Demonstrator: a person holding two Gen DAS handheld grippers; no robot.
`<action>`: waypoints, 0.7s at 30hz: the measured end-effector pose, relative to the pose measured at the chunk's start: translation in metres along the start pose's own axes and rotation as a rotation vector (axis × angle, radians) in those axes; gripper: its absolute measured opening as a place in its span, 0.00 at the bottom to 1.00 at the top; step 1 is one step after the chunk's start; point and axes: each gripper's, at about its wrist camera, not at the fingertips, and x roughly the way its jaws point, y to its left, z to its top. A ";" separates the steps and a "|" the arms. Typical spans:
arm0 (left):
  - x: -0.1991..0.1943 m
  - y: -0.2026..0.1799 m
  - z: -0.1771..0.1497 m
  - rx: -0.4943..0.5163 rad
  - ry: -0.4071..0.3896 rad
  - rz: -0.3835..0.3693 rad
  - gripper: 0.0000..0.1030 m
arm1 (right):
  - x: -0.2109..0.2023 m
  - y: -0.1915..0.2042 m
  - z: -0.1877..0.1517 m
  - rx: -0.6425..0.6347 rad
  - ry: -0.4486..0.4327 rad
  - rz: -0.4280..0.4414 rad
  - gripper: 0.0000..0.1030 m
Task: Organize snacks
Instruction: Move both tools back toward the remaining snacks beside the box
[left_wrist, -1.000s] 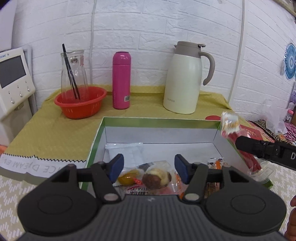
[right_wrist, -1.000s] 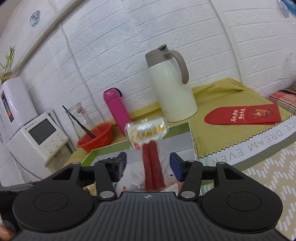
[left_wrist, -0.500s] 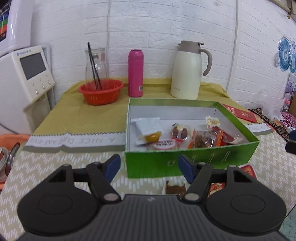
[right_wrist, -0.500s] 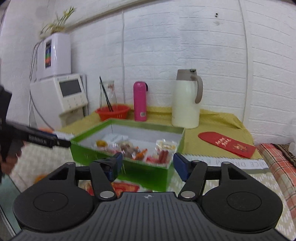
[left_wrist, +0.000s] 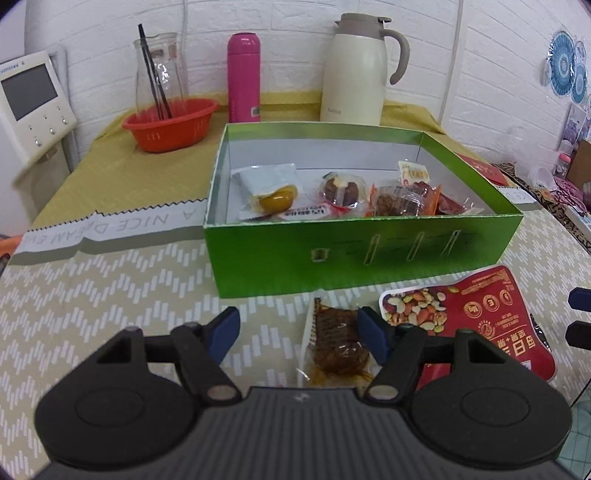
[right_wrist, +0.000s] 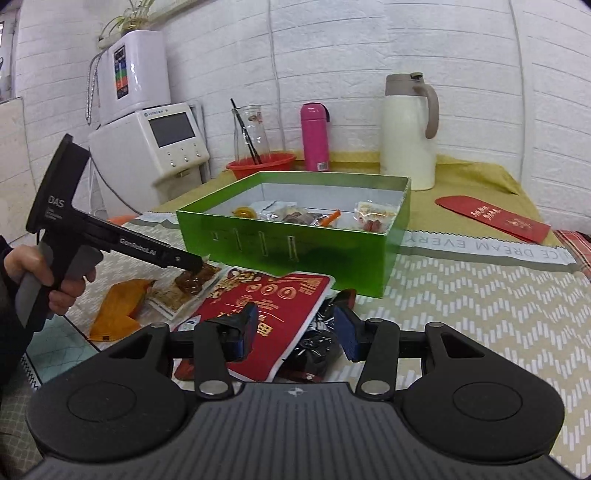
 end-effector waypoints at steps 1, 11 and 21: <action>-0.001 -0.001 -0.001 0.006 -0.002 0.001 0.68 | 0.000 0.002 0.001 -0.005 -0.003 -0.003 0.78; 0.016 -0.009 -0.008 0.016 0.062 -0.094 0.68 | 0.010 -0.008 -0.008 0.109 0.065 0.079 0.76; 0.015 -0.013 -0.012 0.069 0.027 -0.060 0.36 | 0.039 -0.035 0.001 0.295 0.079 0.106 0.82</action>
